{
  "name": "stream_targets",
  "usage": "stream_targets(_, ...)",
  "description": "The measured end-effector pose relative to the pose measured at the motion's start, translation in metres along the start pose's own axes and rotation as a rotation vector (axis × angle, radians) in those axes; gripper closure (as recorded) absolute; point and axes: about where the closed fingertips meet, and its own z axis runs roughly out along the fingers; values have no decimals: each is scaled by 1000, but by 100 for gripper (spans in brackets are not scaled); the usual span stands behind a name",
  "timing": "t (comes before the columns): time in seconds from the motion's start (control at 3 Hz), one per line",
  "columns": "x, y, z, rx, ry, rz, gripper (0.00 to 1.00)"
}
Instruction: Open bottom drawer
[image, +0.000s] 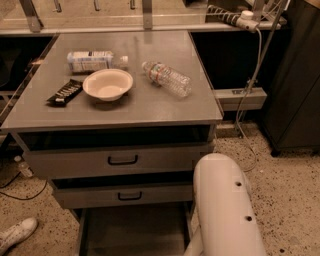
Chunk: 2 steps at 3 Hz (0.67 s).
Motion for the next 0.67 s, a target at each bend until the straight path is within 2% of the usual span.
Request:
stream_targets(0.33,-3,-3,-1,0,0,0,0)
stream_targets(0.67,-38,-14,1,-14,-66,-28,0)
